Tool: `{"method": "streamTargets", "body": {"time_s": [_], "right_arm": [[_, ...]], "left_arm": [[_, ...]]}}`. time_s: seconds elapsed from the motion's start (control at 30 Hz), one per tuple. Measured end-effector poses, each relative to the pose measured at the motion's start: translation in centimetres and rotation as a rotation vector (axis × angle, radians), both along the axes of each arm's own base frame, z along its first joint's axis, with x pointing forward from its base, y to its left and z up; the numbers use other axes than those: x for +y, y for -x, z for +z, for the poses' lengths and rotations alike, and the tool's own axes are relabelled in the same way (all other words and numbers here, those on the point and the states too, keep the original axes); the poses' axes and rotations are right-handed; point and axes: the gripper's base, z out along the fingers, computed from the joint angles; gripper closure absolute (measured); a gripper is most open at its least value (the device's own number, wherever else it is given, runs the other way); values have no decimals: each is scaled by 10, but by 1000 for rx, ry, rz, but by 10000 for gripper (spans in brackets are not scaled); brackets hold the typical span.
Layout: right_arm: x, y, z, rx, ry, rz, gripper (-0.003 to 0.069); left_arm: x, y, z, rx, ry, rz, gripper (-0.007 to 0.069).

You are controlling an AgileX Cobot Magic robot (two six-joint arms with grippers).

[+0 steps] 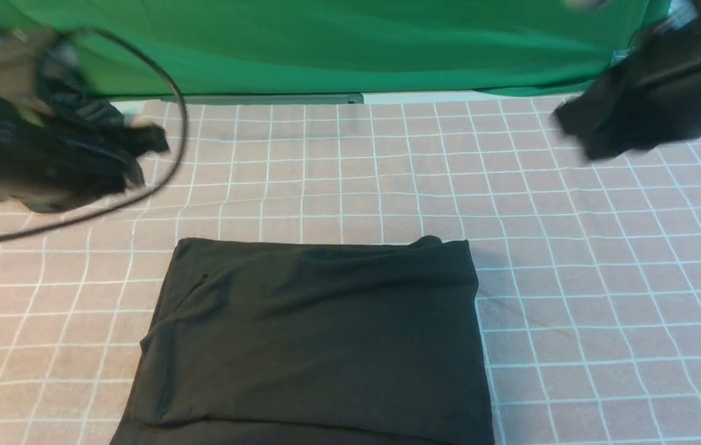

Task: Fold a long-sleeved shirt over a pink coffee tablecloth.

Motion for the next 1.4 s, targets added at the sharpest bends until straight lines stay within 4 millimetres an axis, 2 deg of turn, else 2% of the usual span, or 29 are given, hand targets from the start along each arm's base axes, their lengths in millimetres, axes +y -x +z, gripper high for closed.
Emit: {"method": "streamTargets", "body": {"time_s": [0.03,0.1,0.13,0.17,0.2,0.23,0.27,0.37,0.43,0.47,0.53,0.57,0.7,0.87,1.07,1.4], "right_arm": [[-3,5,5,-21,-12,-6,624],[-22,41,32,-217,-101,-48,624],[-23,44,33,-222,-104,-49,624],[-34,68,42,-342,-160,-65,624],[-41,82,45,-418,-189,-71,624],[-43,85,46,-442,-198,-73,624],[-54,108,45,-547,-244,-81,624],[-72,149,29,-708,-325,-91,624],[-80,167,15,-775,-356,-94,624],[-85,177,2,-823,-379,-97,624],[-90,188,-7,-876,-405,-99,624],[-95,200,-22,-932,-433,-102,624],[-103,218,-39,-1040,-484,-106,623],[-107,226,-38,-1098,-509,-107,596],[-107,226,-38,-1097,-509,-107,540],[-107,226,-38,-1097,-509,-107,515]], "left_arm": [[0,6,6,-22,9,1,498],[2,48,35,-151,62,2,548],[2,51,37,-159,65,1,551],[3,79,48,-230,90,-1,575],[4,96,52,-267,105,-4,583],[4,99,52,-273,108,-4,587],[6,129,53,-318,128,-12,598],[8,168,43,-363,137,-24,597],[10,186,33,-384,138,-28,597],[11,198,26,-402,141,-30,597],[11,208,18,-422,143,-31,597],[12,221,7,-453,147,-32,597],[14,239,-14,-512,155,-32,597],[15,245,-26,-563,161,-28,597],[15,244,-27,-570,162,-25,597],[15,244,-27,-571,162,-25,597]]}}
